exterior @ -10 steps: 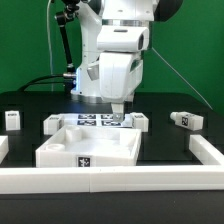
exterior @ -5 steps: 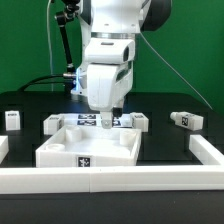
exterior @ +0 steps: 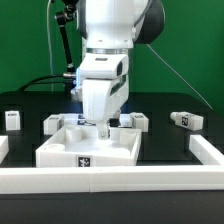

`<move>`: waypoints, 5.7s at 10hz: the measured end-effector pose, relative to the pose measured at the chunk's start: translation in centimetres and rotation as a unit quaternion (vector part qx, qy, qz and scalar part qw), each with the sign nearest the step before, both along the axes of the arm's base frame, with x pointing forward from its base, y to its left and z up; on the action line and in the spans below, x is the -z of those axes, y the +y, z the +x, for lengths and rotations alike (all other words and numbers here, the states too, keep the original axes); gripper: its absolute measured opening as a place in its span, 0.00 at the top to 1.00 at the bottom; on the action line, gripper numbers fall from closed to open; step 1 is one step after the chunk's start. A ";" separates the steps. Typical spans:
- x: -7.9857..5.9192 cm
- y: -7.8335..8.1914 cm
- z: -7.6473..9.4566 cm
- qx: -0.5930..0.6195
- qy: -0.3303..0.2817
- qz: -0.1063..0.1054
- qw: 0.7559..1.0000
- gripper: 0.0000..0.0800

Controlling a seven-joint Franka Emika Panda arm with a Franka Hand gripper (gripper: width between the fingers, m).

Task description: Assemble square table

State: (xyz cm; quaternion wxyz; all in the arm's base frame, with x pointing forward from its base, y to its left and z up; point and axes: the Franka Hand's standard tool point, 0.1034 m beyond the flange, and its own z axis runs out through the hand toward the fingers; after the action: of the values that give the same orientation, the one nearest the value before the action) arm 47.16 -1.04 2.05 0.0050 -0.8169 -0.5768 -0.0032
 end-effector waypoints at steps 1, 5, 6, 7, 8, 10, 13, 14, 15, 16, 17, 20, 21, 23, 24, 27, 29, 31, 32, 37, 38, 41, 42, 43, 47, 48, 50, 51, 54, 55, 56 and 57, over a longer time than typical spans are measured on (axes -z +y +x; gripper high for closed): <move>0.5 0.0 -0.2 0.000 0.002 0.001 1.000 0.19; 1.3 0.3 -0.5 -0.002 0.003 0.003 1.000 0.19; 1.3 0.4 -0.5 -0.003 0.004 0.003 1.000 0.34; 1.3 0.4 -0.5 -0.002 0.004 0.003 1.000 0.34; 1.4 0.4 -0.5 -0.002 0.004 0.003 1.000 0.51; 1.4 0.4 -0.5 -0.002 0.005 0.004 1.000 0.90; 1.4 0.4 -0.5 -0.002 0.005 0.004 1.000 0.93; 1.4 0.4 -0.5 -0.002 0.005 0.004 1.000 0.93; 1.4 0.4 -0.5 -0.002 0.005 0.004 1.000 0.93; 1.4 0.4 -0.5 -0.002 0.005 0.004 1.000 0.93; 1.4 0.4 -0.5 -0.002 0.005 0.004 1.000 0.93; 1.4 0.6 -0.5 -0.061 0.004 0.001 0.998 0.93; 1.4 1.4 -0.5 -0.088 0.003 -0.004 0.996 0.93; 1.4 1.9 -0.5 -0.094 0.004 -0.005 0.996 0.93; 1.4 1.9 -0.5 -0.093 0.004 -0.005 0.996 0.93; 1.4 2.7 -0.2 -0.104 -0.002 -0.002 0.995 0.93; 1.3 4.5 0.4 -0.120 -0.001 0.001 0.993 0.93; 1.4 6.4 1.0 -0.136 0.000 0.004 0.991 0.93; 1.4 6.7 1.0 -0.138 0.000 0.004 0.990 0.93; 1.4 7.4 1.4 -0.143 0.001 0.006 0.990 0.93; 1.4 7.9 1.6 -0.147 0.003 0.006 0.989 0.93; 1.3 9.0 1.9 -0.154 0.004 0.008 0.988 0.93; 1.3 9.3 2.1 -0.153 0.006 0.008 0.988 0.93; 1.3 9.4 2.2 -0.151 0.008 0.008 0.988 0.93; 1.4 9.4 2.2 -0.150 0.008 0.008 0.989 0.84; 1.4 9.4 2.2 -0.149 0.008 0.008 0.989 0.61; 1.4 9.3 2.2 -0.149 0.008 0.008 0.989 0.36; 1.2 9.3 2.4 -0.149 0.006 0.007 0.989 0.24; -0.4 9.9 2.4 -0.132 -0.004 0.004 0.991 0.19; -1.1 10.2 2.1 -0.128 -0.007 0.003 0.992 0.19; -1.8 10.8 1.3 -0.113 -0.010 0.002 0.994 0.19; -2.5 11.6 0.4 -0.087 -0.013 0.003 0.996 0.19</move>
Offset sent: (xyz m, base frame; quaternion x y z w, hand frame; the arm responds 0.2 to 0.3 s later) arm 0.0043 -0.0013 -0.0104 -0.0264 0.0033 -0.0358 0.9990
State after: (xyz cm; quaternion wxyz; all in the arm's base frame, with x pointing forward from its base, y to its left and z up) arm 47.52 10.52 4.53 0.0001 -0.7634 -0.6457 -0.0153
